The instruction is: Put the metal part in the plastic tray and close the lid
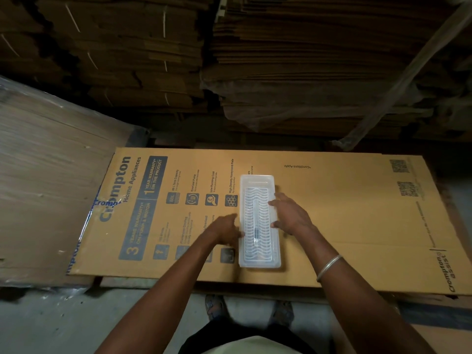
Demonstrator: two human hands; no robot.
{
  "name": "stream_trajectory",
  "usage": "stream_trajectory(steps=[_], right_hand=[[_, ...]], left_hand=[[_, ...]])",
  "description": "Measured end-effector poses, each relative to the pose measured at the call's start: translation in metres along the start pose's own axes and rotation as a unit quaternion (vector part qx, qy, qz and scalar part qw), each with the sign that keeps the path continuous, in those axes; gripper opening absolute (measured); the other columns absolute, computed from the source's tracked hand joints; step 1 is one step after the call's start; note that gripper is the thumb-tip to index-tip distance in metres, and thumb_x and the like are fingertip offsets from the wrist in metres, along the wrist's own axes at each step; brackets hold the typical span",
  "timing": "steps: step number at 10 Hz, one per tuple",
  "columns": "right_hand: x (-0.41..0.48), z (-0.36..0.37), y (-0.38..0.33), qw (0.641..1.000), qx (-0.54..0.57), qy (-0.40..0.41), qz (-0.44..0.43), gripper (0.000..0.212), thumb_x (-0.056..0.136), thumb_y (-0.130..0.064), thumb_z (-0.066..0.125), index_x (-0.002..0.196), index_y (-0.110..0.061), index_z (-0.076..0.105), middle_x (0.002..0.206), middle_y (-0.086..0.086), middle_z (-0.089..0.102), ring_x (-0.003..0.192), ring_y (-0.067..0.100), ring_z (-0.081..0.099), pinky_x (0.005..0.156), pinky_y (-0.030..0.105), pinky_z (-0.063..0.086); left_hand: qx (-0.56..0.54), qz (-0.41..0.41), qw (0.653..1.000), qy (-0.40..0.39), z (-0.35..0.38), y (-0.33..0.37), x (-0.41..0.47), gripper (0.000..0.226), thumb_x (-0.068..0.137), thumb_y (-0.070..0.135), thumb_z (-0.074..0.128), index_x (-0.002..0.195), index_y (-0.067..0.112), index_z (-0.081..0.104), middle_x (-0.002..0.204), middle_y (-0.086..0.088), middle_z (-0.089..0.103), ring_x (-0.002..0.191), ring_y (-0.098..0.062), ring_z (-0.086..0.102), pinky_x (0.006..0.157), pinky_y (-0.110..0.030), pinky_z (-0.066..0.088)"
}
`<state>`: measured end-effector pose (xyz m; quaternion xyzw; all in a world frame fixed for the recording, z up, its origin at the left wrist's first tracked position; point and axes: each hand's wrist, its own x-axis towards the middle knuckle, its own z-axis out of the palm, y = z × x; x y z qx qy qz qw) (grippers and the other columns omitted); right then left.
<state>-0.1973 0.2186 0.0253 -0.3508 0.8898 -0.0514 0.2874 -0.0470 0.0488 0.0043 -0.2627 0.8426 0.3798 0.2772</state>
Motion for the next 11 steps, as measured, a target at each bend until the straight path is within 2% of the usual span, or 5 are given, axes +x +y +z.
stream_trajectory(steps=[1, 3, 9, 10, 11], right_hand=[[0.009, -0.012, -0.005, 0.999, -0.036, 0.013, -0.013, 0.083, 0.073, -0.024, 0.09, 0.144, -0.024, 0.046, 0.162, -0.003, 0.032, 0.143, 0.019, 0.039, 0.109, 0.039, 0.042], [0.028, -0.03, -0.015, 0.992, -0.115, -0.032, -0.032, 0.13, 0.064, -0.022, 0.095, 0.161, -0.015, 0.01, 0.17, 0.005, 0.001, 0.156, 0.022, 0.004, 0.123, 0.041, 0.022], [0.052, -0.025, -0.005, 0.993, -0.084, -0.067, -0.051, 0.138, 0.06, -0.025, 0.097, 0.162, -0.015, 0.004, 0.17, 0.002, -0.001, 0.156, 0.019, 0.002, 0.124, 0.041, 0.022], [0.055, -0.033, 0.0, 0.993, -0.071, -0.077, -0.061, 0.134, 0.065, -0.031, 0.094, 0.162, -0.013, 0.002, 0.17, 0.003, -0.003, 0.156, 0.021, 0.001, 0.126, 0.04, 0.015], [0.051, -0.044, -0.008, 0.995, -0.059, -0.061, -0.058, 0.11, 0.083, -0.052, 0.075, 0.161, -0.011, 0.008, 0.17, 0.007, 0.004, 0.156, 0.023, 0.006, 0.126, 0.039, 0.01]], left_hand=[[0.143, 0.016, 0.986, 0.083, -0.019, 0.023, 0.015, 0.132, 0.066, 0.039, 0.092, 0.161, 0.006, 0.007, 0.167, -0.017, 0.016, 0.15, -0.037, 0.03, 0.117, -0.052, 0.037], [0.348, 0.038, 0.934, 0.068, -0.039, 0.054, 0.05, 0.164, 0.046, 0.055, 0.096, 0.159, 0.003, -0.011, 0.169, -0.018, -0.012, 0.157, -0.035, -0.005, 0.128, -0.048, 0.01], [0.334, 0.078, 0.939, 0.039, -0.05, 0.054, 0.057, 0.164, 0.046, 0.057, 0.094, 0.159, 0.002, -0.011, 0.168, -0.021, -0.012, 0.157, -0.035, -0.002, 0.128, -0.047, 0.014], [0.27, 0.07, 0.96, 0.036, -0.062, 0.054, 0.054, 0.148, 0.06, 0.063, 0.086, 0.161, 0.006, -0.008, 0.169, -0.015, -0.01, 0.158, -0.032, 0.001, 0.128, -0.047, 0.015], [0.223, 0.079, 0.968, 0.079, -0.067, 0.055, 0.051, 0.102, 0.093, 0.057, 0.057, 0.161, 0.004, 0.0, 0.17, -0.015, -0.002, 0.157, -0.032, 0.007, 0.126, -0.044, 0.014]])
